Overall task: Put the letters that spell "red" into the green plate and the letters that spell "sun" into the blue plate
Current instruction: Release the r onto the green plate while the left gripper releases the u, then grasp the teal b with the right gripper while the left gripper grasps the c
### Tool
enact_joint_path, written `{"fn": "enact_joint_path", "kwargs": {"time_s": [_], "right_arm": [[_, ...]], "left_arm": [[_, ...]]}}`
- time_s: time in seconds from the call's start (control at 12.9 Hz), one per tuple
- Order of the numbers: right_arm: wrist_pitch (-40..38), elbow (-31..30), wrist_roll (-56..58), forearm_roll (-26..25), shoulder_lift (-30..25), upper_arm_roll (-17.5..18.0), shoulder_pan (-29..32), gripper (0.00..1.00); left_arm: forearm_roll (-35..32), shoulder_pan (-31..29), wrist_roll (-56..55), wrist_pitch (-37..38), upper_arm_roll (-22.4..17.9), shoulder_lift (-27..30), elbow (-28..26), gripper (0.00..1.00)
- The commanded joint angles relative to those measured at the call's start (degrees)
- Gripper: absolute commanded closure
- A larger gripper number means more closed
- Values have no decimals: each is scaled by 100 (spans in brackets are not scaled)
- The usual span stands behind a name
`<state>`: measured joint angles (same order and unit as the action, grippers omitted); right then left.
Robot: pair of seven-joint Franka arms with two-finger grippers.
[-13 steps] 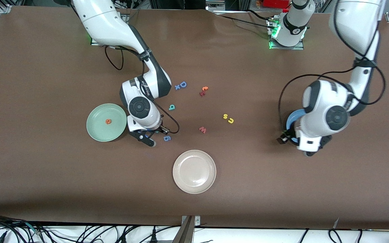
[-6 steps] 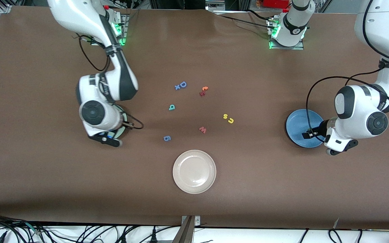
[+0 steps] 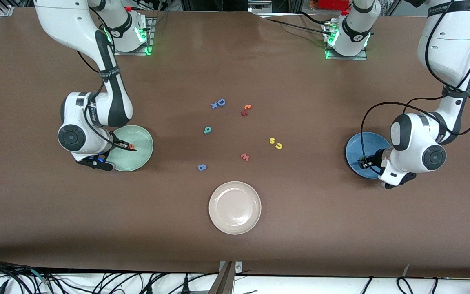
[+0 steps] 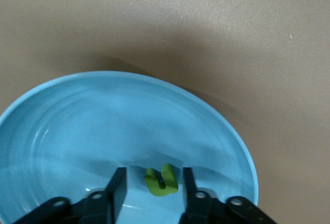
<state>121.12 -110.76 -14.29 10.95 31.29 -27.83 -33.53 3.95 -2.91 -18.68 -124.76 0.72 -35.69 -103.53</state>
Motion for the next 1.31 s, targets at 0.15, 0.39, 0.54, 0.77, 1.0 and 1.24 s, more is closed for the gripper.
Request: {"fn": "enact_joint_path", "kwargs": {"time_s": [0.15, 0.39, 0.54, 0.77, 1.0, 1.24], "right_arm": [[193, -77, 172, 337, 192, 50, 49, 37], [-121, 194, 163, 337, 123, 50, 14, 0], [-849, 703, 67, 337, 87, 67, -65, 0], [-1319, 1293, -913, 372, 87, 190, -512, 0], [-1056, 1321, -2336, 626, 96, 190, -1163, 1], [-784, 1312, -3891, 968, 166, 199, -1541, 1]], "left_arm": [[-8, 1, 14, 485, 68, 403, 122, 34], [-8, 36, 5, 1032, 103, 1097, 184, 22], [0, 54, -22, 1120, 383, 1379, 184, 4], [0, 281, -92, 1200, 683, 1415, 166, 0], [18, 844, -633, 1174, 692, 1371, 166, 0], [9, 1546, -2617, 929, 710, 1178, 166, 0]]}}
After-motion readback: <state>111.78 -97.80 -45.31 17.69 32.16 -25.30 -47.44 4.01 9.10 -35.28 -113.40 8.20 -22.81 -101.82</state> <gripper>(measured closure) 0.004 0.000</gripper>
